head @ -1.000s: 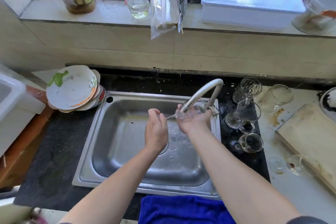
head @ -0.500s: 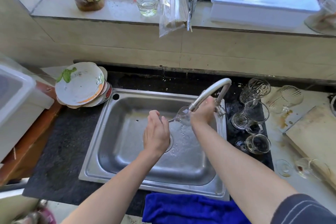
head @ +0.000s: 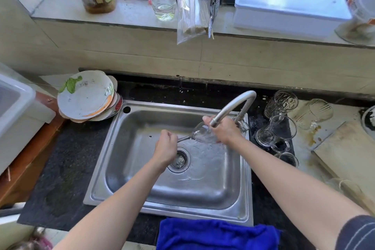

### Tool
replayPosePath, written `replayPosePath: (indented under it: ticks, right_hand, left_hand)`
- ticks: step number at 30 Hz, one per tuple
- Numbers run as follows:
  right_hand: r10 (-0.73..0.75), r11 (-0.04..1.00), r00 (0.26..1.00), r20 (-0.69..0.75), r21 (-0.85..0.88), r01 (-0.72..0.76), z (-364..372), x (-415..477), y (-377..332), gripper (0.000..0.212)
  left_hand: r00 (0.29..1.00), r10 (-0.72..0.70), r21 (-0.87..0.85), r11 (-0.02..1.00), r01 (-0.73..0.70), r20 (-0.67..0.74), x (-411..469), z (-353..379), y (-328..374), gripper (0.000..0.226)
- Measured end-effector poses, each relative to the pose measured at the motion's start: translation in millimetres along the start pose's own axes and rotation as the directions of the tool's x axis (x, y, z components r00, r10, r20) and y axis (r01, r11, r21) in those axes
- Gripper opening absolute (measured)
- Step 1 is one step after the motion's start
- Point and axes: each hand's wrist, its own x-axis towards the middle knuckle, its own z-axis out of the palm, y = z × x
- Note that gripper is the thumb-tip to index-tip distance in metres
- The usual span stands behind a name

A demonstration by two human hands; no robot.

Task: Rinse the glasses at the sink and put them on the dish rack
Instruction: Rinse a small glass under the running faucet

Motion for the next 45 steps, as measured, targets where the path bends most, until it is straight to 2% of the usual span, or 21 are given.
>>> replayPosePath:
  ticks: [2, 3, 5, 7, 11, 14, 17, 20, 24, 28, 31, 33, 37, 38, 40, 42, 44, 45]
  right_hand:
    - [0.039, 0.984, 0.986, 0.161, 0.166, -0.066, -7, -11, -4, 0.01]
    - [0.024, 0.976, 0.985, 0.173, 0.211, -0.06, -11, -19, -6, 0.006]
    - [-0.034, 0.975, 0.996, 0.081, 0.222, 0.015, -16, -32, -3, 0.02]
    - [-0.127, 0.982, 0.991, -0.035, 0.135, 0.131, -19, -46, 3, 0.032]
    - [-0.286, 0.955, 0.946, -0.154, 0.031, 0.294, -23, -66, 19, 0.052]
    - [-0.402, 0.916, 0.884, -0.238, -0.113, 0.386, -22, -68, 28, 0.052]
    - [-0.415, 0.91, 0.86, -0.296, -0.141, 0.39, -22, -69, 35, 0.055]
    - [-0.508, 0.853, 0.823, -0.252, -0.278, 0.442, -20, -72, 39, 0.055]
    - [-0.511, 0.856, 0.802, -0.309, -0.27, 0.442, -17, -73, 37, 0.05]
    - [-0.55, 0.822, 0.812, -0.195, -0.296, 0.486, -14, -84, 33, 0.056]
    - [-0.535, 0.837, 0.815, -0.222, -0.266, 0.477, -14, -83, 30, 0.055]
    - [-0.525, 0.844, 0.822, -0.219, -0.256, 0.471, -17, -83, 28, 0.056]
    - [-0.57, 0.813, 0.804, -0.169, -0.255, 0.523, -22, -90, 28, 0.057]
    - [-0.568, 0.816, 0.802, -0.185, -0.254, 0.519, -23, -90, 28, 0.057]
    - [-0.578, 0.804, 0.795, -0.187, -0.298, 0.515, -24, -90, 28, 0.056]
    - [-0.624, 0.752, 0.769, -0.139, -0.374, 0.542, -24, -93, 27, 0.056]
    - [-0.662, 0.712, 0.739, -0.123, -0.408, 0.571, -26, -94, 26, 0.055]
    - [-0.656, 0.725, 0.74, -0.151, -0.401, 0.56, -28, -93, 26, 0.055]
  left_hand:
    - [0.998, -0.058, -0.122, 0.991, 0.062, 0.039, 5, 3, 0, 0.014]
    - [0.994, -0.083, -0.192, 0.977, 0.095, 0.068, 7, 7, 2, 0.015]
    - [0.984, -0.119, -0.299, 0.942, 0.154, 0.132, 11, 22, 8, 0.019]
    - [0.974, -0.164, -0.376, 0.902, 0.212, 0.155, 12, 40, 15, 0.028]
    - [0.941, -0.239, -0.482, 0.813, 0.328, 0.238, 15, 67, 31, 0.059]
    - [0.919, -0.227, -0.595, 0.706, 0.383, 0.321, 14, 80, 46, 0.05]
    - [0.919, -0.256, -0.646, 0.654, 0.394, 0.301, 22, 82, 51, 0.033]
    - [0.888, -0.334, -0.656, 0.6, 0.459, 0.316, 32, 75, 49, 0.014]
    - [0.828, -0.321, -0.512, 0.666, 0.543, 0.46, 17, 80, 57, 0.008]
    - [0.881, -0.348, -0.563, 0.678, 0.473, 0.321, 29, 72, 46, 0.012]
    - [0.898, -0.332, -0.567, 0.697, 0.439, 0.288, 28, 71, 49, 0.013]
    - [0.908, -0.313, -0.522, 0.745, 0.416, 0.278, 24, 71, 50, 0.014]
    - [0.969, -0.216, -0.385, 0.889, 0.247, 0.123, 25, 64, 46, 0.007]
    - [0.98, -0.182, -0.34, 0.919, 0.2, 0.085, 24, 65, 46, 0.003]
    - [0.992, -0.121, -0.187, 0.975, 0.124, 0.026, 21, 69, 48, 0.007]
    - [0.999, -0.053, -0.076, 0.996, 0.053, 0.009, 17, 70, 51, 0.009]
    - [0.999, -0.035, -0.109, 0.993, 0.035, 0.0, 15, 70, 54, 0.021]
    - [0.999, -0.038, -0.141, 0.989, 0.037, -0.004, 14, 71, 55, 0.026]
